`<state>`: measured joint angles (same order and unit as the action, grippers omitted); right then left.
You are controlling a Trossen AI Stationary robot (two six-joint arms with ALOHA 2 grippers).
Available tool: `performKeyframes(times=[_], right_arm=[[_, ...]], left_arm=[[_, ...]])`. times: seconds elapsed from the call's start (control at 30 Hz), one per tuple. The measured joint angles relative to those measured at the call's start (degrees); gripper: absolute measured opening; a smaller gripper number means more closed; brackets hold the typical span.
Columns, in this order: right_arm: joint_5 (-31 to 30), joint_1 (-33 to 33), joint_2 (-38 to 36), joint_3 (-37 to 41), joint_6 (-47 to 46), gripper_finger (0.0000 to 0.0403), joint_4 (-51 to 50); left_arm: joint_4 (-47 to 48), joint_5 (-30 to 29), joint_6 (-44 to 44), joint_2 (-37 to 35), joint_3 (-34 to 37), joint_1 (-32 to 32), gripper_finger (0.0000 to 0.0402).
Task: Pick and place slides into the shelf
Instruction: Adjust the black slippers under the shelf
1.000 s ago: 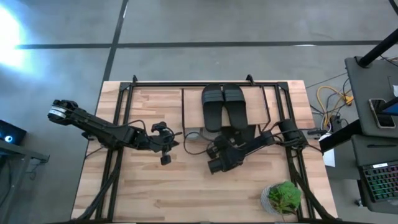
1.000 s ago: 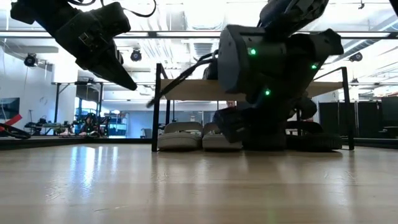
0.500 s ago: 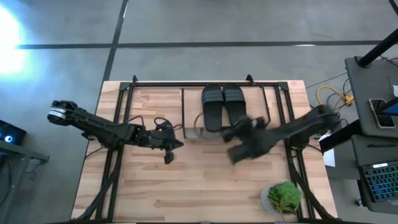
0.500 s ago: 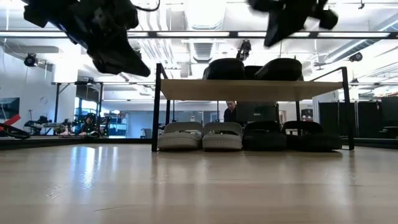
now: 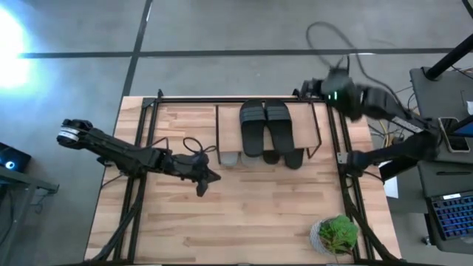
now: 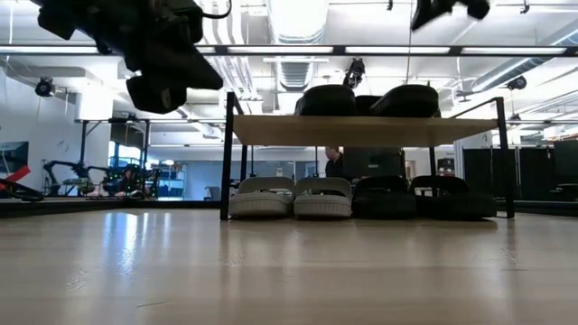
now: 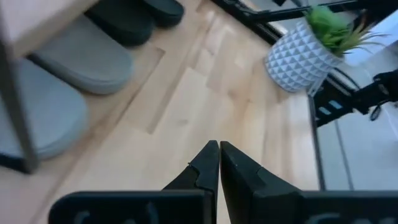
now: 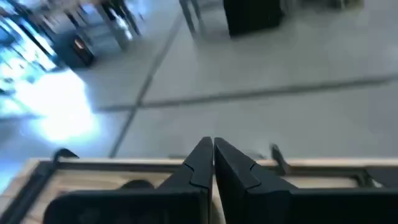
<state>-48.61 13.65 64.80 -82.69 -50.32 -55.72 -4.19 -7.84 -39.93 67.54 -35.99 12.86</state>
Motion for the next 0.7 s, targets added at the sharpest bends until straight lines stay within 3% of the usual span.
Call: performKeyframes(times=[0.2,0.3,0.47,0.7], right_arm=[[34.0,29.1,8.1,-1.2,7.7,0.0009,-0.6],[42.8,37.6,15.5,-3.4,8.5,0.0009,-1.4],[47.5,42.6,29.5,-12.5,14.2,0.0009,-1.6],[47.2,43.8,52.2,-38.9,19.2,0.0009,-6.7]], left_arm=[[-10.5,-0.7,-0.2,7.1,-0.1,4.4,0.0],[-20.5,-3.2,0.6,13.4,0.0,7.4,0.0],[-37.0,-3.4,4.6,21.5,0.0,11.3,0.0],[-41.8,-6.8,5.8,29.5,0.0,12.0,0.0]])
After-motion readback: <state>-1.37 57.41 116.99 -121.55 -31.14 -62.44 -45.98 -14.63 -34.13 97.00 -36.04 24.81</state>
